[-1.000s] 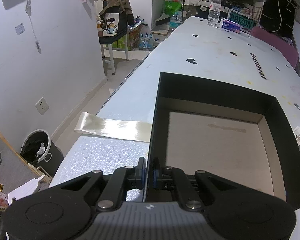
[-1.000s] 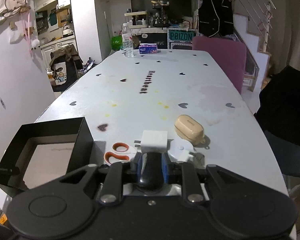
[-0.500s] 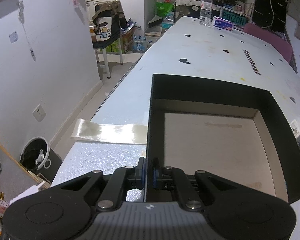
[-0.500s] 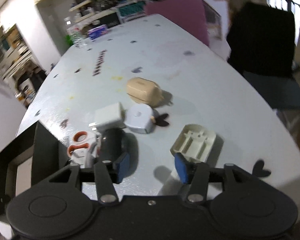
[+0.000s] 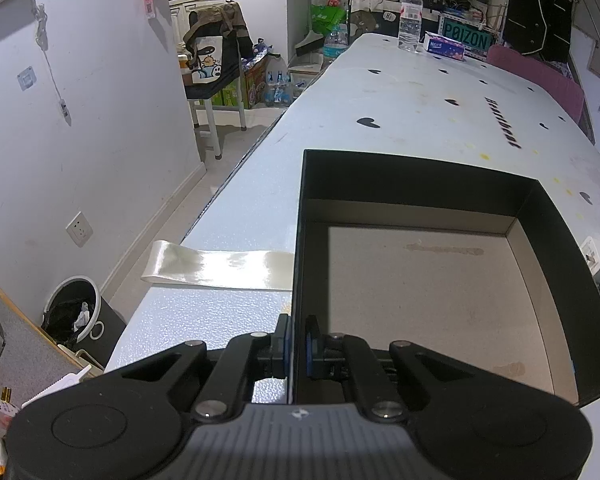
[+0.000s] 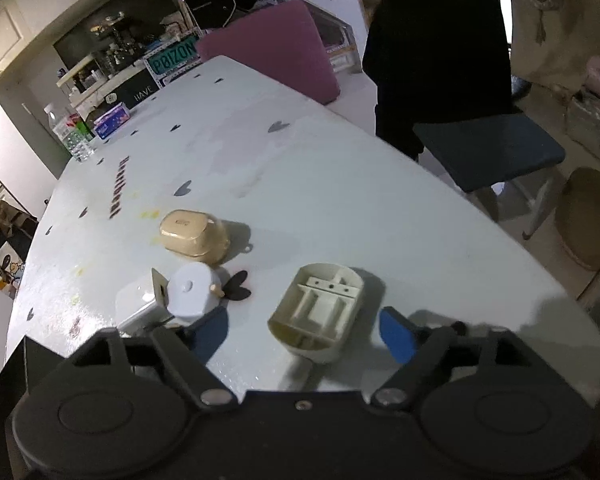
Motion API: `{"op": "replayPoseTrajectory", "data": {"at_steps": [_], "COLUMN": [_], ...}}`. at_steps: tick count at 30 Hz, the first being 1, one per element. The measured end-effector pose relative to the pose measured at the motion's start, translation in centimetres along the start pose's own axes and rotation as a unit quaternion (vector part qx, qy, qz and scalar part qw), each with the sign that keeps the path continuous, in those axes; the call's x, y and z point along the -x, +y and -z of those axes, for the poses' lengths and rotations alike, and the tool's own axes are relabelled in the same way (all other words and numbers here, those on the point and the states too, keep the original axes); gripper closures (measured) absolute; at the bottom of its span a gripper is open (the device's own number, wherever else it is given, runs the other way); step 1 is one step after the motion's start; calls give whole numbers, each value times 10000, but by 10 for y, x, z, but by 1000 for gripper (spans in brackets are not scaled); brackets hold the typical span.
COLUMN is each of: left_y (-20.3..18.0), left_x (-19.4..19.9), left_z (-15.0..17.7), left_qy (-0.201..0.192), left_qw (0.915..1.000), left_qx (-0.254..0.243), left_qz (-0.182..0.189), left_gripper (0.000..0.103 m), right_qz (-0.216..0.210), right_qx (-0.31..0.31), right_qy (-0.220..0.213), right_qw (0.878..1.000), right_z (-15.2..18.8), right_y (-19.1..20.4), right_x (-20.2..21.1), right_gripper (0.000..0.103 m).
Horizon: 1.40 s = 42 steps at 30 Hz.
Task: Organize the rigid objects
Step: 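Carry the white holder into the black box and open the right gripper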
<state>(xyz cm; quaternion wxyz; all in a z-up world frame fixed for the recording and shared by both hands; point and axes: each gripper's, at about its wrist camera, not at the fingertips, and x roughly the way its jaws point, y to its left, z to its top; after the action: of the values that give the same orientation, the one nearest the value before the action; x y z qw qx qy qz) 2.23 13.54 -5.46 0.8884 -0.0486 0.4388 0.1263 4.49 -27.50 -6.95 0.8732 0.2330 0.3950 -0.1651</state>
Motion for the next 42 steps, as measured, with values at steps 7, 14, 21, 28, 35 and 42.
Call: {"op": "replayPoseTrajectory", "data": {"at_steps": [7,14,21,28,35,42], "left_y": [0,0,2,3,3,4], "left_x": [1,1,2,1,1,3], "left_z": [0,0,0,-1,-1,-1], "left_qy": [0,0,-14,-6,-19,-52], "left_qw": [10000,10000,10000,10000,9999,9998], "left_qx": [-5,6,7,23,35,38], "left_qz": [-11,14,53,89,127,161], "left_gripper": [97,97,97,97,97,97], "right_qz": [939,677,-116,-1173,-2114,-1934], "right_qx": [817,994,1373,1909,2638,3446], "right_qy": [13,-89,-504,-706,-344,186], "right_qw": [9922,9927,9892,9720,9405,9184], "right_z": [4,7,7,14,34,71], "right_y": [23,20,51,104,168,232], "right_x": [-28,-11,38,84,100,71], "right_gripper": [43,45,54,54,54,54]}}
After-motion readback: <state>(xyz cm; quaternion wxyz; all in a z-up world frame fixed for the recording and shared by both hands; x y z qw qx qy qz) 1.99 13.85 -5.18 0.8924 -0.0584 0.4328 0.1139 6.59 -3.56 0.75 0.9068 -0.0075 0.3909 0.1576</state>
